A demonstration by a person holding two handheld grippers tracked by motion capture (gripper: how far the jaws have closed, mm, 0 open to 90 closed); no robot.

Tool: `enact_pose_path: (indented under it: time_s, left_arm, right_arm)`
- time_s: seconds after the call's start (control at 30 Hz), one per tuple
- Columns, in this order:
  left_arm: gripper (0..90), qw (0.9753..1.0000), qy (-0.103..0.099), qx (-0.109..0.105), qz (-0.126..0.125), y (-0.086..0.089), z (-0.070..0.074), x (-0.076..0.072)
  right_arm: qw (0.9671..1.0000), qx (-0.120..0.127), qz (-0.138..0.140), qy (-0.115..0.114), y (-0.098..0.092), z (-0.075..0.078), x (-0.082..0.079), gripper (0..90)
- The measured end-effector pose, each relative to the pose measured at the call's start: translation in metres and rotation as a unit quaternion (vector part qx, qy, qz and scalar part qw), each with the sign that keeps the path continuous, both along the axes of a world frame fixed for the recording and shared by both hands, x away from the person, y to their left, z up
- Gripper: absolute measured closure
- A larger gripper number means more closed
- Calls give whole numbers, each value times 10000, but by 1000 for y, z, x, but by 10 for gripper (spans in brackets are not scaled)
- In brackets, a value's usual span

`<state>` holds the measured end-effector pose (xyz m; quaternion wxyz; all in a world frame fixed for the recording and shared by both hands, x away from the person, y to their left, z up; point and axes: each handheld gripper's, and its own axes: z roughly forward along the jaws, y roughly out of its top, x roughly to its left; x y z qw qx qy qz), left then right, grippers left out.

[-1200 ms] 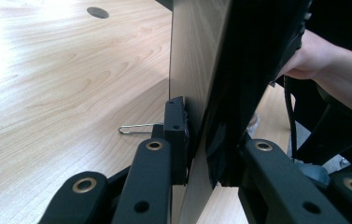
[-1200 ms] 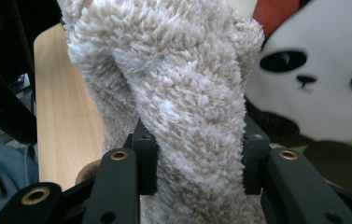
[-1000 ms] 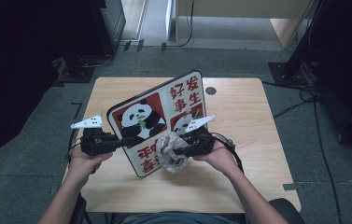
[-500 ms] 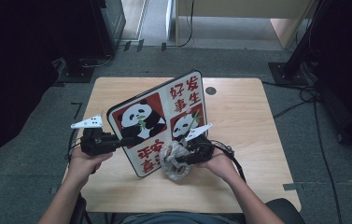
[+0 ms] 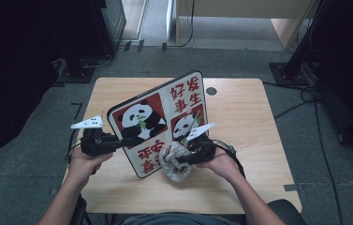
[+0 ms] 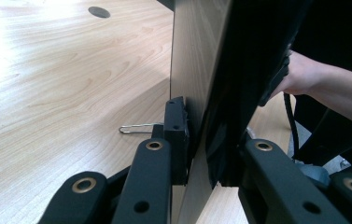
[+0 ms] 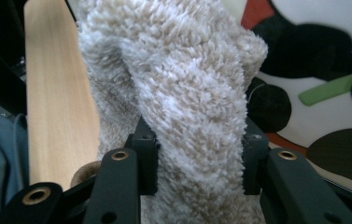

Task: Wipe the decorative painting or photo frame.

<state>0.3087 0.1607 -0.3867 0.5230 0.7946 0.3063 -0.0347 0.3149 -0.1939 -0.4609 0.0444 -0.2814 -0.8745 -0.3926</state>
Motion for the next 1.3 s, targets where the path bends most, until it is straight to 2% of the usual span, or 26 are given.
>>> enact_pose_path:
  time_s: [0.23,0.4,0.8,1.13,1.3]
  left_arm:
    - [786,10000,3,-3,-3,0,0,0]
    - [786,10000,0,-3,0,0,0,0]
    - [786,10000,-2,-6,-3,0,0,0]
    - [786,10000,-8,-6,-10,0,0,0]
    - [786,10000,1,-15,-6,0,0,0]
  right_arm:
    - [9997,244,-40,-56,-2,18,-2,617]
    - [9996,230,-126,-101,-1,35,0,617]
    - [9987,394,-253,-214,-1,88,9,618]
    - [9976,454,-149,-495,11,134,14,617]
    - [9965,595,-99,-578,19,153,17,617]
